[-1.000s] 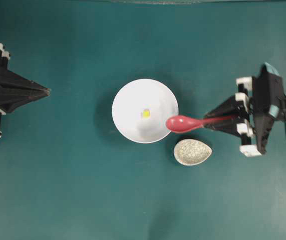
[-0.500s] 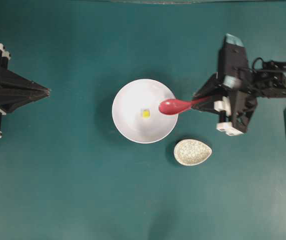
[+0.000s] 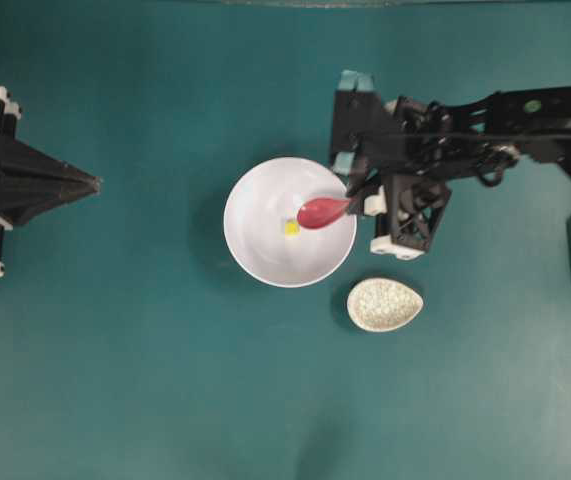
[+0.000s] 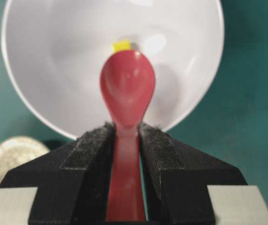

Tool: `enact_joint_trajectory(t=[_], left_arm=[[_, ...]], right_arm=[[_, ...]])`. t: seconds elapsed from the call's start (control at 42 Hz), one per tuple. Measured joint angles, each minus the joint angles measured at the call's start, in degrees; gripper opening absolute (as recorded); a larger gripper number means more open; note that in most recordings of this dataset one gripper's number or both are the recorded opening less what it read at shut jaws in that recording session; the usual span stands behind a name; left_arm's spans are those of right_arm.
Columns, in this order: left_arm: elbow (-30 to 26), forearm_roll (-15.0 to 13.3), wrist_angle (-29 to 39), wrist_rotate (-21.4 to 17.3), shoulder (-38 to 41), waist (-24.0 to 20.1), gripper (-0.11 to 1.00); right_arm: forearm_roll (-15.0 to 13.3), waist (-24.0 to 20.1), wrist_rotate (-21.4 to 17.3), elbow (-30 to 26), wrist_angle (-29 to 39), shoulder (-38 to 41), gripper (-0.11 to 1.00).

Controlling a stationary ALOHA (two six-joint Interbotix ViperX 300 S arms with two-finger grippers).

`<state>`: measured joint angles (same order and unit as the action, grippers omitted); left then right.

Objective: Scoop the yellow hexagonal prism block from the bowl with a spoon using the right arm.
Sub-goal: 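Lift the spoon off the rest and carry it into the white bowl, then push the spoon bowl under the yellow block inside the white bowl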

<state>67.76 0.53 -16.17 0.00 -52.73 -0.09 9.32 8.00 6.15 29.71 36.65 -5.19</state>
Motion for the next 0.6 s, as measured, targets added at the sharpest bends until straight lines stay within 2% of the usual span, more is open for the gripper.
enact_joint_trajectory(t=[0.595], left_arm=[[0.00, 0.00, 0.09, 0.00, 0.00, 0.00, 0.00]], right_arm=[[-0.18, -0.62, 0.09, -0.97, 0.79, 4.13, 0.23]])
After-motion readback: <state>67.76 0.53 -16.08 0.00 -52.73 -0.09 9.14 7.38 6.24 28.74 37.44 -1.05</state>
